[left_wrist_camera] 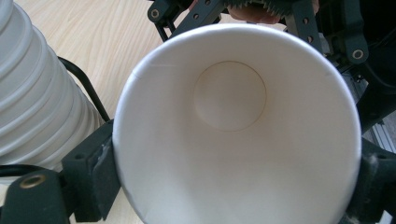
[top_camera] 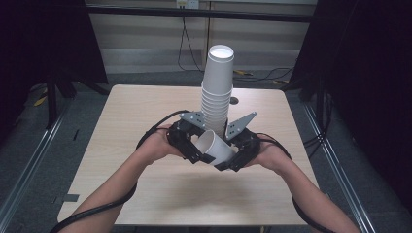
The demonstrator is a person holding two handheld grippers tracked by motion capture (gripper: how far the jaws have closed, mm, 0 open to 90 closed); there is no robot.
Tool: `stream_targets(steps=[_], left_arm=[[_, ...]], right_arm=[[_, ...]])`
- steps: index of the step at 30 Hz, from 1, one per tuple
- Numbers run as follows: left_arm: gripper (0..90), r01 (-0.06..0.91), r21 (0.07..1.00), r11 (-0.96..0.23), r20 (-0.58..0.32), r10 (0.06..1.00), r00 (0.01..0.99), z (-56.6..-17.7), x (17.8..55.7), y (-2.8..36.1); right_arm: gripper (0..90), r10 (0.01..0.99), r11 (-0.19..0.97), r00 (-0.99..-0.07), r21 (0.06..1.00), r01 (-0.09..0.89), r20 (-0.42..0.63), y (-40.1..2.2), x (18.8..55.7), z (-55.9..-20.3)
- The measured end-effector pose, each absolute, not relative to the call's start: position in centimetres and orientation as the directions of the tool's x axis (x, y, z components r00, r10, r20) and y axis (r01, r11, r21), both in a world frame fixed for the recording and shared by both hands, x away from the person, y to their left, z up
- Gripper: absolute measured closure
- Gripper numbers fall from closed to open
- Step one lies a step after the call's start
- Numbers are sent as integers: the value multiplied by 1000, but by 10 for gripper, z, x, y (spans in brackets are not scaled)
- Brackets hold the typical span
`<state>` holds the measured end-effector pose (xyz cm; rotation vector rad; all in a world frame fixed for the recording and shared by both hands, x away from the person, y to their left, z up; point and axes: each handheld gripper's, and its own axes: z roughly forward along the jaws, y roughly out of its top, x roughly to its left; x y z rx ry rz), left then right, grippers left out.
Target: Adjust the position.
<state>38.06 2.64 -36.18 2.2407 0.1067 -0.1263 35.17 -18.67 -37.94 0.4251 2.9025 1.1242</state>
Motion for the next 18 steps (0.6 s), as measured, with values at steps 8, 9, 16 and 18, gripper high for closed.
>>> stream_targets(steps=[8, 9, 16, 18], left_arm=[[116, 138, 762, -632, -137, 51, 989, -361, 383, 26], [116, 144, 762, -632, -139, 58, 989, -360, 383, 27], [115, 145, 746, -650, -112, 92, 989, -358, 384, 37], [114, 145, 735, -662, -105, 100, 989, -359, 385, 40]], right_arm=[[212, 267, 706, -959, 659, 260, 93, -186, 352, -382], [198, 272, 700, -958, 666, 260, 89, -186, 352, -383], [131, 317, 668, -945, 690, 277, 73, -197, 350, -389], [131, 334, 652, -939, 699, 294, 83, -201, 349, -392]])
